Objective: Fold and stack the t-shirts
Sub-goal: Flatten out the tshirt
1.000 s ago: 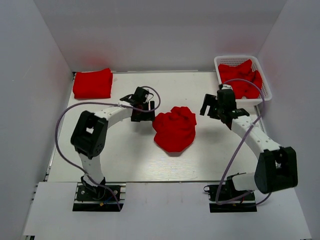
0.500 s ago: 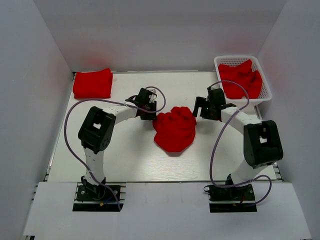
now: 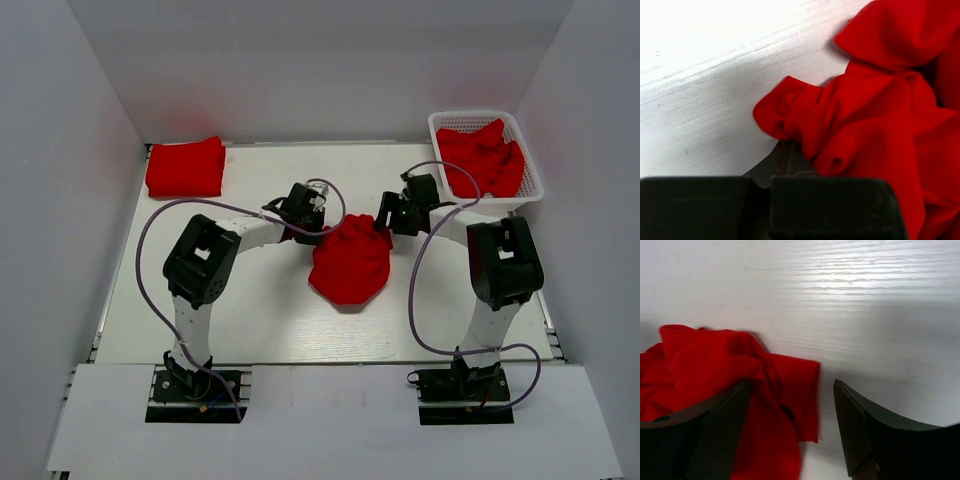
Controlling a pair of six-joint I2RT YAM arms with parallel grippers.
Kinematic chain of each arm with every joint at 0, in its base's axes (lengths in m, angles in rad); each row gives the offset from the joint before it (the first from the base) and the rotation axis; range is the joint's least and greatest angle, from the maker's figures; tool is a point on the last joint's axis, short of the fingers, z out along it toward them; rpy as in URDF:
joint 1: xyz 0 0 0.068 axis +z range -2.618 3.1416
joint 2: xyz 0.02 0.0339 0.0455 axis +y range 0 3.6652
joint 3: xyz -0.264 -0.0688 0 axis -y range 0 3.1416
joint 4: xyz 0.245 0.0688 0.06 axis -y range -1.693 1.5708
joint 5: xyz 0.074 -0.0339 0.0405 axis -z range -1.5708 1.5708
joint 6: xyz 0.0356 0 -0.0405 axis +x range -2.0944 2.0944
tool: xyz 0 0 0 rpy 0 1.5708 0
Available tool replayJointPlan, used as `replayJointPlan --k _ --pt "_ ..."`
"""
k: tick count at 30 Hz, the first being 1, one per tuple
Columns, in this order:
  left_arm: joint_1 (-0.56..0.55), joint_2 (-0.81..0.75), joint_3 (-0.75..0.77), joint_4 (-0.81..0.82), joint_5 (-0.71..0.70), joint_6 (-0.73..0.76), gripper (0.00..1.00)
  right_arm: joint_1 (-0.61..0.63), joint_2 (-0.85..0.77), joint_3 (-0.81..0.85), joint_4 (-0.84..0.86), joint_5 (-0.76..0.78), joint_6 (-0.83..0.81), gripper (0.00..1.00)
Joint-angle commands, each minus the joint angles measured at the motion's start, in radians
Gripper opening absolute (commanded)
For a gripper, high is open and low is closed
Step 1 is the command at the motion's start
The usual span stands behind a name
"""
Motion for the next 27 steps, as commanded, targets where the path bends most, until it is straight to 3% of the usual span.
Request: replayJointPlan --k 1,2,4,5,6,8,14,18,21,27 --pt "-0.004 -0.015 -0.044 -0.05 -0.035 0.012 0.0 0.015 0.049 0.016 0.043 -0.15 -0.016 0.72" --pt "-0.004 -0.029 -0.053 -0.05 -0.06 0.012 0.0 0.014 0.052 0.015 0.052 -0.172 -0.024 0.69" --pt "0.005 -0.055 -0.062 -0.027 -0.074 0.003 0.0 0.017 0.058 0.018 0.057 -0.226 -0.028 0.48" --pt "0.005 -0.064 -0.075 -0.018 -0.074 0.003 0.0 0.017 0.058 0.018 0.057 -0.232 -0.036 0.36" --pt "0.014 -0.082 -0.075 -0.018 -0.074 0.003 0.0 0.012 0.055 0.018 0.085 -0.249 -0.042 0.15" --pt "0.014 -0.094 -0.084 -0.004 -0.074 0.003 0.0 0.017 0.047 0.013 0.092 -0.284 -0.06 0.02" --pt "0.014 -0.162 -0.006 -0.027 -0.214 0.051 0.0 0.008 -0.048 0.061 0.153 -0.224 -0.103 0.0" --pt "0.014 -0.263 0.065 -0.067 -0.34 0.052 0.0 0.008 -0.262 0.064 0.236 -0.16 -0.137 0.0" --pt "0.014 -0.355 0.054 -0.035 -0.354 0.062 0.0 0.011 -0.406 0.038 0.32 -0.143 -0.168 0.0" --pt "0.003 -0.613 0.092 -0.01 -0.354 0.15 0.0 0.011 -0.62 0.079 0.279 -0.151 -0.238 0.0"
